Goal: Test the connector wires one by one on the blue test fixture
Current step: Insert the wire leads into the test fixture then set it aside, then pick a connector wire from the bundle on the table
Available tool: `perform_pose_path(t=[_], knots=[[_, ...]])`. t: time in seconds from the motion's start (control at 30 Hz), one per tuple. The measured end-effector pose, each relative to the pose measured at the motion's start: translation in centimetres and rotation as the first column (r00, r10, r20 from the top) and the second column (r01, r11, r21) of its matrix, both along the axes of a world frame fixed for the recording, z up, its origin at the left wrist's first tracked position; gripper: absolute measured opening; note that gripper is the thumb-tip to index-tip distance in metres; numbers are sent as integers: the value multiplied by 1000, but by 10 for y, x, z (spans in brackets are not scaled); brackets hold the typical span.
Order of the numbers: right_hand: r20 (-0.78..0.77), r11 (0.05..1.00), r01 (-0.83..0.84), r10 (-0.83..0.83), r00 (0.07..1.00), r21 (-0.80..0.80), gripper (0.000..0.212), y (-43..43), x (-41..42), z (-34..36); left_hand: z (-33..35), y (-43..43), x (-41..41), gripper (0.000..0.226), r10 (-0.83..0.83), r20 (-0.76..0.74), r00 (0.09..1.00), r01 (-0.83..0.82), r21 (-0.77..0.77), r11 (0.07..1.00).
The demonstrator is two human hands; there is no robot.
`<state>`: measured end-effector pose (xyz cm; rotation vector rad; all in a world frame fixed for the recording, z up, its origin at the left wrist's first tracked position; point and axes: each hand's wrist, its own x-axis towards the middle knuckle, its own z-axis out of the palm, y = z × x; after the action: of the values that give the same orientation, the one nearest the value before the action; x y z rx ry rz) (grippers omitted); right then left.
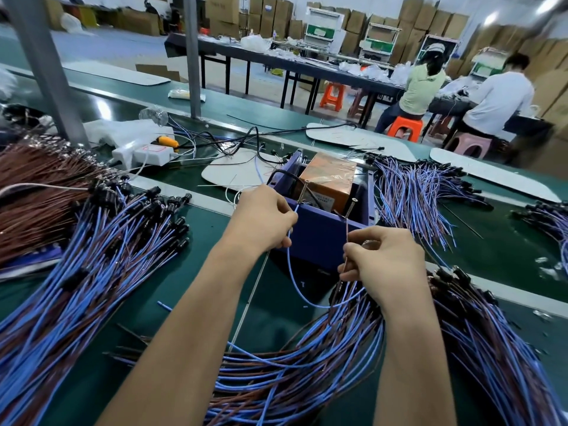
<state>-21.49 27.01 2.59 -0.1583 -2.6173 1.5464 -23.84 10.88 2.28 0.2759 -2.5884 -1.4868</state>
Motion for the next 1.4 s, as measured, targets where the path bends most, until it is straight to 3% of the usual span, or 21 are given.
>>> perform_pose_path(t=[0.33,0.83,0.97,1.07,1.2,1.3,1.4], knots=[[74,999,10,-8,997,-33,16,-18,-4,-7,-2,1,-2,19,13,-11,1000,-13,-3,1000],[17,997,-26,27,999,-67,19,-15,-1,-5,-6,1,-4,18,-14,-14,1000,14,25,1000],[105,989,-104,116,988,-109,19,-13,3,1,-2,-3,-1,17,-64,7,998,64,-45,997],[209,942,-335,330,921,-12,20,-11,12,9,6,-12,7,19,-235,105,966,248,-134,960],[360,713,-682,601,713,161,18,-13,28,16,12,-26,25,19,-453,365,813,543,-199,816],[444,610,-785,677,587,108,17,-20,33,18,9,-40,40,17,-467,475,746,608,-200,768],[469,601,-799,700,538,19,15,-27,34,21,8,-72,49,18,-378,534,756,574,-265,774]])
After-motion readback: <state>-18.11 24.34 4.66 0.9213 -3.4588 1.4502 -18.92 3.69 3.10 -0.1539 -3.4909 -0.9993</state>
